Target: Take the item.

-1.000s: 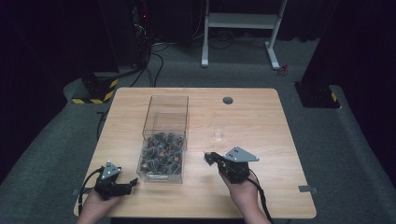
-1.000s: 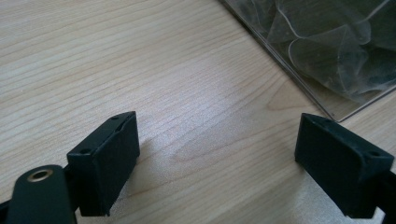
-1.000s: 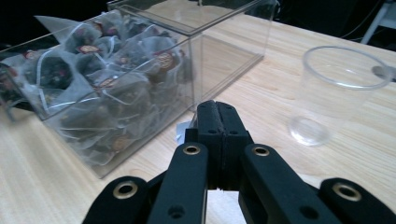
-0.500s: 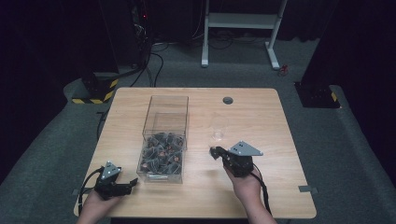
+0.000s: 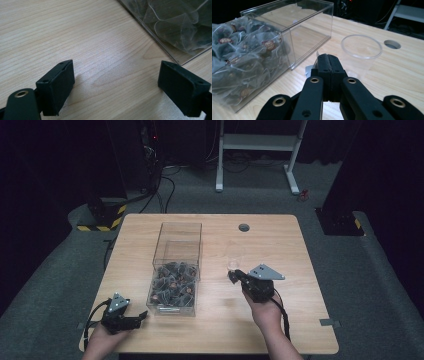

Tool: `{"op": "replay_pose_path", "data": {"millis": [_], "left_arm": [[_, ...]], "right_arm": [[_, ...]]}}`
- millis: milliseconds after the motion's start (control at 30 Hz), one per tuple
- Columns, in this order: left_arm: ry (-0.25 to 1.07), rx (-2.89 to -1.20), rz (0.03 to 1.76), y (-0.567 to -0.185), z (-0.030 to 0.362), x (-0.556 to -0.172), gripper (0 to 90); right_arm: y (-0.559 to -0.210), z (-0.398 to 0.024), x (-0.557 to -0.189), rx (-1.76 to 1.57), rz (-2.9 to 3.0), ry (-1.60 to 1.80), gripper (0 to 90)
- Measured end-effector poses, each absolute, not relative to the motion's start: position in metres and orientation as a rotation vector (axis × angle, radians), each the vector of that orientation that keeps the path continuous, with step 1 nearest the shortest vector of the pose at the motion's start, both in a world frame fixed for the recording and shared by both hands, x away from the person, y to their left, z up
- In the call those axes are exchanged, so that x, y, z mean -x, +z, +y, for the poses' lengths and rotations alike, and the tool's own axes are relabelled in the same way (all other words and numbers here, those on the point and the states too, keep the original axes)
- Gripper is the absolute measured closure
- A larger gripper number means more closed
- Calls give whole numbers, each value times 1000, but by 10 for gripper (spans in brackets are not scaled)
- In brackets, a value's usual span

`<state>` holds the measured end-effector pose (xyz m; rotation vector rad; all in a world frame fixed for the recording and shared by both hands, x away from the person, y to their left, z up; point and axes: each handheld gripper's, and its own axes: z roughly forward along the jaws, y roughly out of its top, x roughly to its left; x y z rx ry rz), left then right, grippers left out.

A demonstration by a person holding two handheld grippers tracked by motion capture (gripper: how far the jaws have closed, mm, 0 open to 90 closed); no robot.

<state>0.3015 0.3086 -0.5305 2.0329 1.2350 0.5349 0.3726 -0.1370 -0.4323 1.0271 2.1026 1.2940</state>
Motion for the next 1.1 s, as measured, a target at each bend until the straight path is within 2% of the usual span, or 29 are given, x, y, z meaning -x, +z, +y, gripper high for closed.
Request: {"op": "replay_pose_path", "data": {"millis": [1100], "left_arm": [[534, -2033, 1232, -531, 309, -302, 143]], "right_arm": [[-408, -129, -428, -1064, 2002, 1224, 900]]}}
